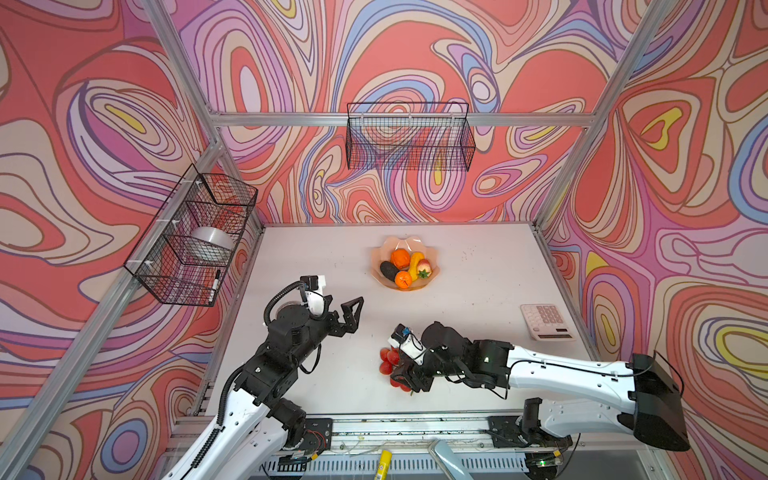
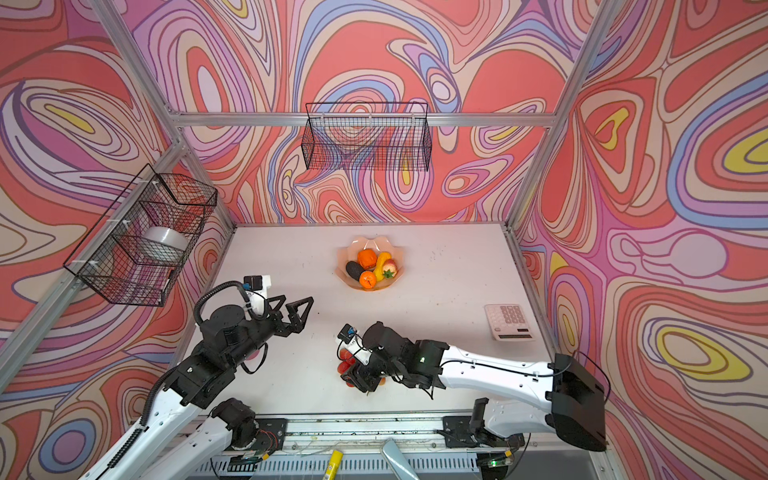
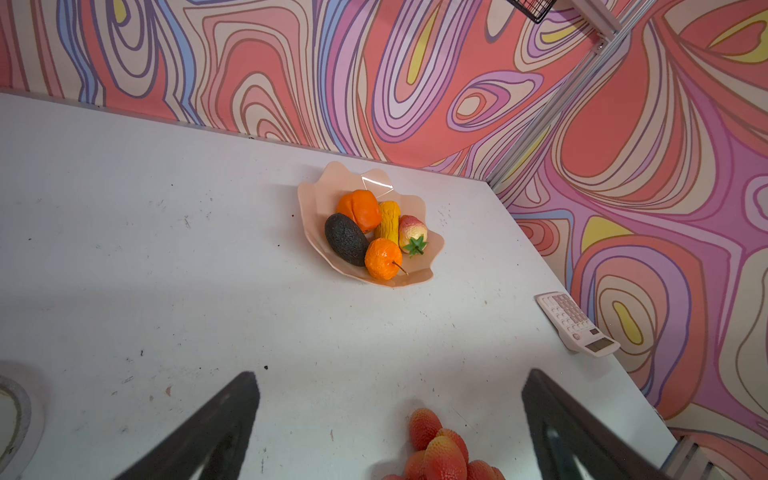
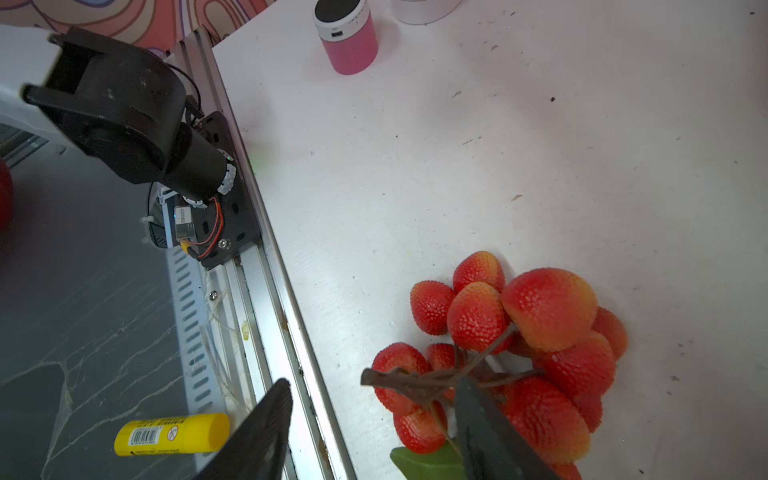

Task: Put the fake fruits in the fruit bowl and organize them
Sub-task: 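Grasp the strawberry bunch by its stems with the right gripper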

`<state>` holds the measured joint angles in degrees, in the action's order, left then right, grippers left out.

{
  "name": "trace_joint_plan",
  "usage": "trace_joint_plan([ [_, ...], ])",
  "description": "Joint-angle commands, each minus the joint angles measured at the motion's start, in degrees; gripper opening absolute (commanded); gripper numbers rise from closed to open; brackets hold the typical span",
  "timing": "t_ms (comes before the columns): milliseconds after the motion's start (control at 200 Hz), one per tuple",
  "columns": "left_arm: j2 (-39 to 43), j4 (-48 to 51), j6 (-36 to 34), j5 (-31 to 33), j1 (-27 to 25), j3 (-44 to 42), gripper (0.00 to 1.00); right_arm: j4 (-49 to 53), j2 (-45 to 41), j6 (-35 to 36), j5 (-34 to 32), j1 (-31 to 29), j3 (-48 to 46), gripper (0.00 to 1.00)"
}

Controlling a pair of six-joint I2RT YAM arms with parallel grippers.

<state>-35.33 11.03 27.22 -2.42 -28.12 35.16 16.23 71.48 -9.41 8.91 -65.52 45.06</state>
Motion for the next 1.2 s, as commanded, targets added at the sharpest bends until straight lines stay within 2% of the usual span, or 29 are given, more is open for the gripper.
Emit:
trace_joint_plan([
  [0,0.4,1.8,-0.2,1.1,0.3,1.3,1.00,-0.5,2.7,2.6,-1.8,-0.9,1.5,0.64],
  [210,0.0,2.3,-0.5,0.5,0.3,2.0,1.00,-2.6,7.2,3.4,-4.5,-0.9,2.6,0.61],
  [305,0.1,2.4,-0.6,0.6,0.3,1.9,1.00,-3.6,9.6,3.1,-5.0,-0.9,3.2,0.57],
  [546,0.9,3.2,-1.4,0.9,0.3,2.1,1.00,-4.7,11.9,1.0,-7.0,-0.9,3.7,0.36],
  [686,1.6,3.4,-2.2,1.5,0.3,2.0,1.00,-3.9,11.1,-0.6,-10.8,-0.9,3.5,0.28],
  [846,2.8,1.7,-2.7,1.8,0.3,1.3,1.00,-3.6,9.5,-2.3,-15.2,-0.9,2.8,0.12],
  [976,0.7,2.0,-3.7,1.3,0.3,2.7,1.00,-1.9,8.2,-3.0,-17.7,-0.8,4.3,0.00],
  [1197,0.0,1.8,-4.9,-0.8,0.3,4.0,1.00,7.4,8.3,-3.4,-22.1,1.6,14.5,0.00],
])
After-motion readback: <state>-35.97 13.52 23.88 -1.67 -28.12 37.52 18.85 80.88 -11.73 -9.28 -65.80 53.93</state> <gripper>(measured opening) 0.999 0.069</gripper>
